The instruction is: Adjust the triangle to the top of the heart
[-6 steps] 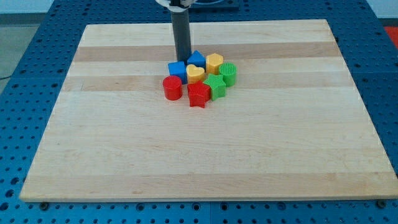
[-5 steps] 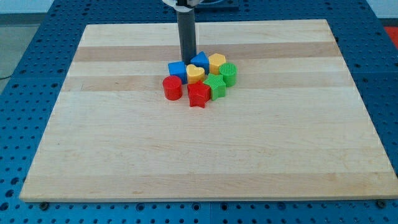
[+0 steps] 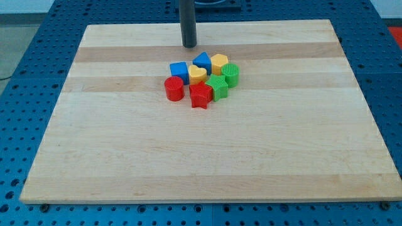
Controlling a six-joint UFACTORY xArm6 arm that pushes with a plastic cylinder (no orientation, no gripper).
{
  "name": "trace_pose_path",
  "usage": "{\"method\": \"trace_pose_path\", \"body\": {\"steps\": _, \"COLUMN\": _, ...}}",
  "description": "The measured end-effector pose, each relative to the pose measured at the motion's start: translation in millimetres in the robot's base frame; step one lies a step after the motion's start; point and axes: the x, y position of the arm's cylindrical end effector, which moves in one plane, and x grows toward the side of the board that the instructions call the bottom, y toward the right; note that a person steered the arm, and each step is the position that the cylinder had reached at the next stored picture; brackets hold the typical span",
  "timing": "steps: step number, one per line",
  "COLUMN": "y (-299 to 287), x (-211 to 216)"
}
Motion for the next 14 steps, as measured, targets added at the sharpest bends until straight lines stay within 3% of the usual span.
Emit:
{"method": "trace_pose_path", "body": {"steps": 3, "y": 45, "x": -2}}
{"method": "trace_pose_path", "body": {"steps": 6, "y": 46, "x": 38}}
{"method": "trace_pose_path", "body": {"steps": 14, "y": 46, "x": 53}}
